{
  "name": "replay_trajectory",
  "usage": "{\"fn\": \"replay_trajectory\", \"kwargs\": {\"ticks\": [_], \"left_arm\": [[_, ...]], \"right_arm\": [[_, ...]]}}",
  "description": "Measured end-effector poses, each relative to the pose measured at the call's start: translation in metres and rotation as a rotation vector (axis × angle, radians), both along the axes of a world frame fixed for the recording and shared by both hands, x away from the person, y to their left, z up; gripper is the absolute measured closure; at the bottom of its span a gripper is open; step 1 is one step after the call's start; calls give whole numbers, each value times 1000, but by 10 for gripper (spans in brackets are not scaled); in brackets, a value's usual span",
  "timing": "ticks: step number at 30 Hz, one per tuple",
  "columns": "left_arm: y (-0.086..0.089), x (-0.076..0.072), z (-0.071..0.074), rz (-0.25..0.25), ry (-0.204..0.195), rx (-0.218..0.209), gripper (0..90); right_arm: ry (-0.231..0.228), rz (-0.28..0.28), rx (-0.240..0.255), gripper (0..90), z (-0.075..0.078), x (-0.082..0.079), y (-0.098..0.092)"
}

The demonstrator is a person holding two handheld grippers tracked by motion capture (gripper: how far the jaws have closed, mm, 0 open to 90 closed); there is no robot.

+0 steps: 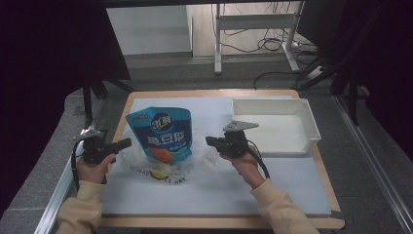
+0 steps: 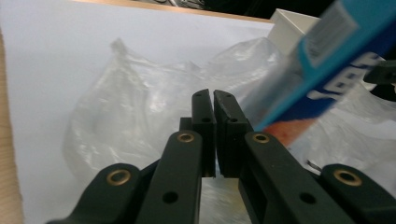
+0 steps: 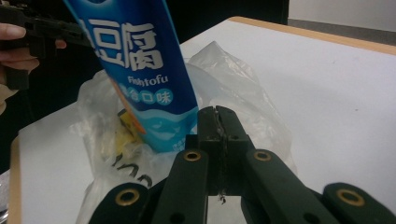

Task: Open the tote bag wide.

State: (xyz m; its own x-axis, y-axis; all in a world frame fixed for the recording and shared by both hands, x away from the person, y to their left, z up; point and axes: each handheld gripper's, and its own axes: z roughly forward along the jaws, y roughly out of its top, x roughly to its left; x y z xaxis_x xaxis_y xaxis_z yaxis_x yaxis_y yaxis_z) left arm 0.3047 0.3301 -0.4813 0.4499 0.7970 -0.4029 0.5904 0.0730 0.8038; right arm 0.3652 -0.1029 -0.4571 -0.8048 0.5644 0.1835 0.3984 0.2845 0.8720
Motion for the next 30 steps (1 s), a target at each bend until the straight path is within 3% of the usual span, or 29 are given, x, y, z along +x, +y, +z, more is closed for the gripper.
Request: {"fn": "replay_trajectory", "kwargs": {"ticks": [8,11,15,22,30], "left_arm": [[-13,-25,3,-24,-35,23,789],[-15,-31,4,-22,-54,27,694],[-23,-42,3,-20,-78,79,516],[-35,-54,-2,-14,-78,123,358],[-40,-60,-7,-26,-80,148,328]], "right_arm": [[-16,39,2,859,6,-5,-15],[-19,48,6,785,8,-5,-20],[-34,51,7,660,10,-6,-22],[-56,65,-1,471,14,-10,-24],[-68,46,10,412,19,-10,-30]]}}
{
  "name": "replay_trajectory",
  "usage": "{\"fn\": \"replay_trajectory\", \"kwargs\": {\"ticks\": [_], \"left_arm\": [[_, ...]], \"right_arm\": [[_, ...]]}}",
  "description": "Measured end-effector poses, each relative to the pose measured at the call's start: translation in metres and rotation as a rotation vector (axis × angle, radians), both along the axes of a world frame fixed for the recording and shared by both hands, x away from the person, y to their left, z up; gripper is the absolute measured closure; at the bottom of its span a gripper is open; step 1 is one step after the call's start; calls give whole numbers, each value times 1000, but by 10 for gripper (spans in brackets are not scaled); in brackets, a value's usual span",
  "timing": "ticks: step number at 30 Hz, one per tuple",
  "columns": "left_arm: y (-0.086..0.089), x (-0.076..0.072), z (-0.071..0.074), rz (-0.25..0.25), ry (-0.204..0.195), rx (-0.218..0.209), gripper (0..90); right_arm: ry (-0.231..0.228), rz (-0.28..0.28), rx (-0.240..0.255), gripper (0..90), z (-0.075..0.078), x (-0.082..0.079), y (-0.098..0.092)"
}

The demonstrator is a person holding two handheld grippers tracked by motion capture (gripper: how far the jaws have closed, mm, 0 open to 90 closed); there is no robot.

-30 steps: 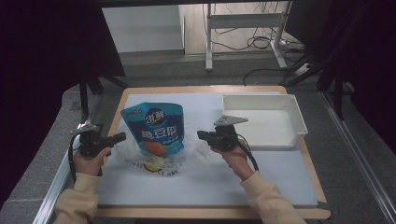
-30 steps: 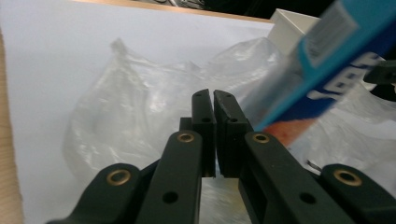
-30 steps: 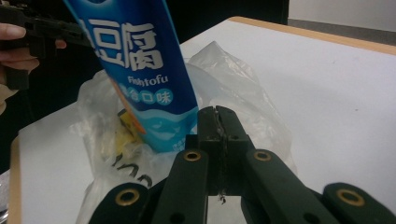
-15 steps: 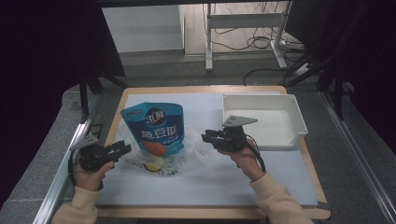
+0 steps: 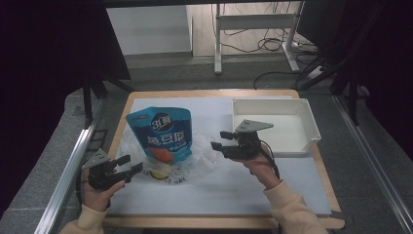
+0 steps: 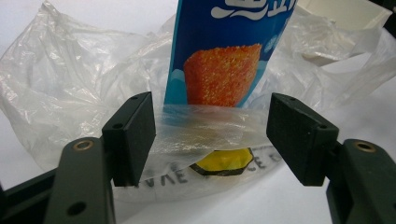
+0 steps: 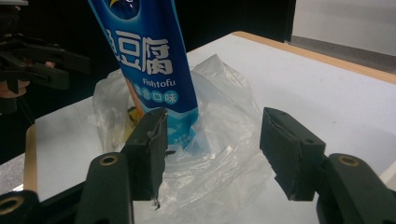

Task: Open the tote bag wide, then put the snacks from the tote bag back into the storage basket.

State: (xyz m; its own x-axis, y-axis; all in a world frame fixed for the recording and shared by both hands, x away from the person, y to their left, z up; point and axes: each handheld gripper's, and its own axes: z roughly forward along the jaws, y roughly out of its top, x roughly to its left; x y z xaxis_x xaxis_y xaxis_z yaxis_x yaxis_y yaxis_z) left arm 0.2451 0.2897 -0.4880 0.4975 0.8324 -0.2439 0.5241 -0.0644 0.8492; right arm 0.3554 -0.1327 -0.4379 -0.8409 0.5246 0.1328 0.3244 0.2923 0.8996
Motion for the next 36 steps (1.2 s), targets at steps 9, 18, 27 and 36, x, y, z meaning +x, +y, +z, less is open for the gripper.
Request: {"fn": "replay_trajectory", "kwargs": {"ticks": [9,18,27,36], "left_arm": [[0,0,0,-2,-3,-5,309],[3,2,0,-3,-6,-2,307],[1,1,-1,1,-1,21,305],[0,3,-1,2,7,23,306]], "right_arm": [[-28,-2,6,395,9,-3,0],[-34,2,25,395,18,4,16],[-38,44,41,401,29,14,47],[-38,65,42,444,33,28,66]]}}
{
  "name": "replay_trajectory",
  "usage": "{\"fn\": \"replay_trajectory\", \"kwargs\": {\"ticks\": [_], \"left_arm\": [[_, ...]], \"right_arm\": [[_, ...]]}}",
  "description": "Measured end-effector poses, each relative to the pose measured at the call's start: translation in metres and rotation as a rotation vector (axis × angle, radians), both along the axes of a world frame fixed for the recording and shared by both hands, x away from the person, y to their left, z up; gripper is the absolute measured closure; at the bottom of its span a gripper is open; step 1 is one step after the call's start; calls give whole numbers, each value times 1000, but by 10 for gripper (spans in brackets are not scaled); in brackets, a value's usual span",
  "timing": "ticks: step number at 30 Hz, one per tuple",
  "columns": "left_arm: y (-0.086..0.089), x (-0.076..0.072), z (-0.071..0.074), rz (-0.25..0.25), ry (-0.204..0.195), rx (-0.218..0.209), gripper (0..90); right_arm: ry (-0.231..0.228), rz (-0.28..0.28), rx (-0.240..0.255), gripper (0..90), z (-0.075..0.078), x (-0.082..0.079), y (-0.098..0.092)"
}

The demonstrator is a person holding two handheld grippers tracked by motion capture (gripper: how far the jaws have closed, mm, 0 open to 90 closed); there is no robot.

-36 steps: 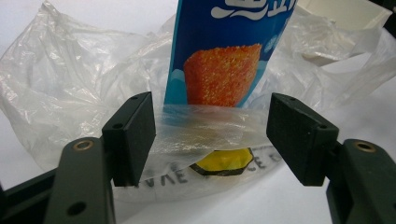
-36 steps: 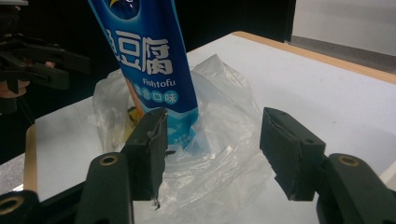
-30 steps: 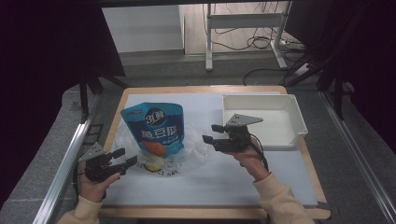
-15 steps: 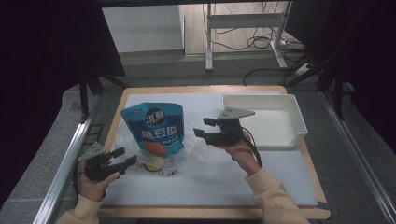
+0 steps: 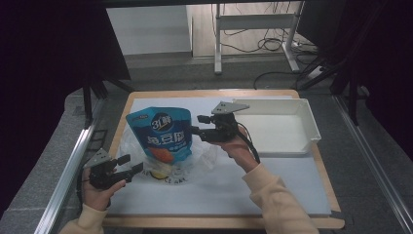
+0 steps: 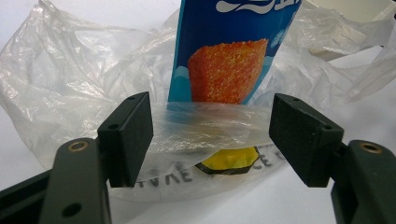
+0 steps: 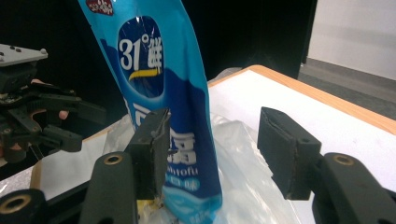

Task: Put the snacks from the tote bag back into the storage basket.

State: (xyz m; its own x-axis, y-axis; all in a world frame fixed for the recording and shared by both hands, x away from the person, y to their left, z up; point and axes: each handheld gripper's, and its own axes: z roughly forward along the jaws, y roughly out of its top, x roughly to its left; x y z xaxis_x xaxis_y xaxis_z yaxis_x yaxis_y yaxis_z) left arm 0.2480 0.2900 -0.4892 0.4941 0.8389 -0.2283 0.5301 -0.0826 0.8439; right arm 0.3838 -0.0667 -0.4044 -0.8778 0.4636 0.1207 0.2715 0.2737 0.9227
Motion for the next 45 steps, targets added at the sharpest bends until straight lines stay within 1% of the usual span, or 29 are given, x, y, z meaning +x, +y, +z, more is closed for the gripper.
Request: {"fn": "replay_trajectory", "kwargs": {"ticks": [4,8,10,16,22,26,30,33,37,42,45], "left_arm": [[0,1,-1,-2,2,5,305],[-3,0,-3,-17,13,16,301],[-4,0,-3,-19,17,17,299],[-1,-1,-3,-8,14,4,299],[0,-3,-3,-2,18,5,300],[1,-3,-3,4,16,4,300],[2,-3,-3,8,17,3,301],[2,-3,-3,8,17,4,301],[2,-3,-3,9,17,4,301],[2,-4,-3,11,16,2,302],[2,-4,-2,13,16,2,302]], "right_arm": [[4,18,5,484,1,6,11],[19,38,31,578,2,10,20],[26,50,40,605,4,10,23],[11,58,49,688,9,11,29],[3,69,46,758,9,13,31],[-8,90,43,814,9,14,31],[-25,110,45,845,8,16,31],[-26,114,49,860,8,16,32],[-32,101,51,874,7,16,32],[-25,93,75,883,6,15,34],[-32,86,82,885,6,14,37]]}}
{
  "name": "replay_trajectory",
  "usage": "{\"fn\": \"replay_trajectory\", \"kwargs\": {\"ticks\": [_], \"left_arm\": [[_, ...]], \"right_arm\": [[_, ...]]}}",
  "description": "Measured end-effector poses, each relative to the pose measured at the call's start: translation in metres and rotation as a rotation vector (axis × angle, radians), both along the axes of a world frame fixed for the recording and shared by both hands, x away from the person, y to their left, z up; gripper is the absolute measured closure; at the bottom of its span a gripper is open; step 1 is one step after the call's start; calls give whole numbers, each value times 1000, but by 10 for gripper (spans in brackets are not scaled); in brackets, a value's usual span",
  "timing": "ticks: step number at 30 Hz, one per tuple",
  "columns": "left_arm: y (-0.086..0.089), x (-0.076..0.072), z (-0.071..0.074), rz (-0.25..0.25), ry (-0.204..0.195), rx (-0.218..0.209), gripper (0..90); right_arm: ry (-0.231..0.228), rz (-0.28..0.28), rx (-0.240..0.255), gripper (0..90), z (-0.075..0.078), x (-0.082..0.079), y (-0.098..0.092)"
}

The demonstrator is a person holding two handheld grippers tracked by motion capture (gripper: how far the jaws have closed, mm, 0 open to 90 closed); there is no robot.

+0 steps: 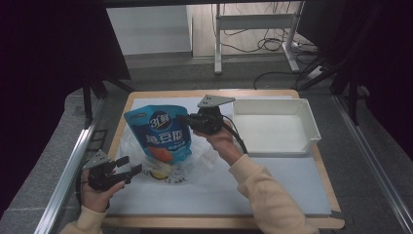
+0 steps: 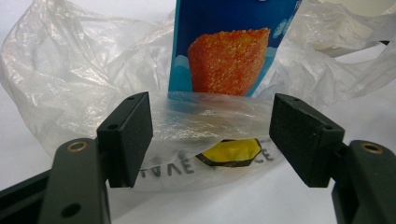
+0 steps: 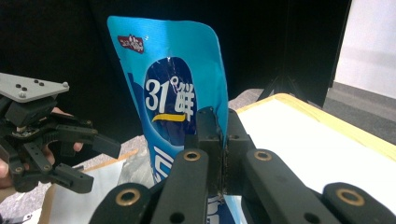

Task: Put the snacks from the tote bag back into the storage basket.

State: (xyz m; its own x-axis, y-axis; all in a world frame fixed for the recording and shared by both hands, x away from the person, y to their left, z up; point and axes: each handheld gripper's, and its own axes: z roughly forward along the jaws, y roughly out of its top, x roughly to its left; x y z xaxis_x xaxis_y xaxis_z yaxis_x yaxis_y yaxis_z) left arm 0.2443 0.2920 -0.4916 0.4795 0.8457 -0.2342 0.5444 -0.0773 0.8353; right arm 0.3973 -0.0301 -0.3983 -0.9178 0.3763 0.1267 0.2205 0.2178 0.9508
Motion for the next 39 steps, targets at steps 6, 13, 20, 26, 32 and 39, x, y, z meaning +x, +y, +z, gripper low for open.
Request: {"fn": "replay_trajectory", "kwargs": {"ticks": [6,13,20,26,32,39], "left_arm": [[0,0,0,2,1,0,302],[1,1,0,1,3,-4,302],[2,1,-1,3,2,-5,302],[2,1,-2,3,8,-5,302],[3,1,-1,4,6,-5,302],[3,1,-2,0,11,-4,302]], "right_arm": [[9,-12,23,888,0,-3,5],[24,-15,42,889,1,-4,9],[22,-11,47,890,5,-9,17],[41,-7,60,891,7,-10,22],[40,7,61,891,12,-13,30],[44,21,88,891,16,-13,31]]}}
